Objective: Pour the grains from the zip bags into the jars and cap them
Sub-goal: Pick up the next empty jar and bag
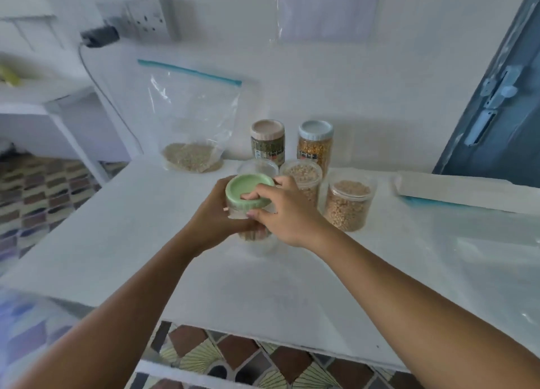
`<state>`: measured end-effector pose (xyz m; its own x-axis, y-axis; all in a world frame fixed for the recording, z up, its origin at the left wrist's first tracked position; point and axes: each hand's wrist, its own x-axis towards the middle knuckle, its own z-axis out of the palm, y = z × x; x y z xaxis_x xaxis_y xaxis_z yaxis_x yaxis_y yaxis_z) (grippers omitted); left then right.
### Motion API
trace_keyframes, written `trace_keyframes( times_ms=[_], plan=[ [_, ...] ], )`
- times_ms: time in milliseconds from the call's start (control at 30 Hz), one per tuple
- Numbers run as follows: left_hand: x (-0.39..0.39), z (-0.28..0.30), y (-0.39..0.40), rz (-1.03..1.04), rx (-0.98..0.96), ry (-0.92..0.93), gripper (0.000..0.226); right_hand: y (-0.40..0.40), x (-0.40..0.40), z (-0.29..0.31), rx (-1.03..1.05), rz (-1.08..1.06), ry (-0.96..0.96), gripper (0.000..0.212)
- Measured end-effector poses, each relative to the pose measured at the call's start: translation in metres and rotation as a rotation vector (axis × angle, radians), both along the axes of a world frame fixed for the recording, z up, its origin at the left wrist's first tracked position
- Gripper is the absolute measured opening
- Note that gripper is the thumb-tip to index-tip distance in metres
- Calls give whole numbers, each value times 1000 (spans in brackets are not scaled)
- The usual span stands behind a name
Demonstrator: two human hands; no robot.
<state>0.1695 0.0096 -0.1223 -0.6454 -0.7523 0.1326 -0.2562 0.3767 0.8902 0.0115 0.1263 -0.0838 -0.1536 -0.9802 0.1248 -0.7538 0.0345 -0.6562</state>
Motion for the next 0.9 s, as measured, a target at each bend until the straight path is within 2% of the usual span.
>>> trace_keyframes(
  times_ms=[133, 300, 400, 533, 767, 900],
  plan=[
    [33, 0, -20, 165, 15, -1, 96, -44, 25, 2, 75, 100, -3, 47],
    [46, -6, -44, 241, -31, -1, 103, -85, 39, 17, 84, -20, 139, 105],
    [47, -7, -60, 192, -29, 2, 104, -110, 46, 26, 171, -59, 313, 121],
    [47, -6, -85, 76, 24, 58, 109, -132, 51, 30, 180, -97, 434, 113],
    [43, -21, -108, -32, -52, 59, 105, -133, 44, 27, 176, -78, 416, 91],
    [43, -24, -116, -117, -56, 64, 105, -131, 40, 36, 283, -31, 440, 95]
  ],
)
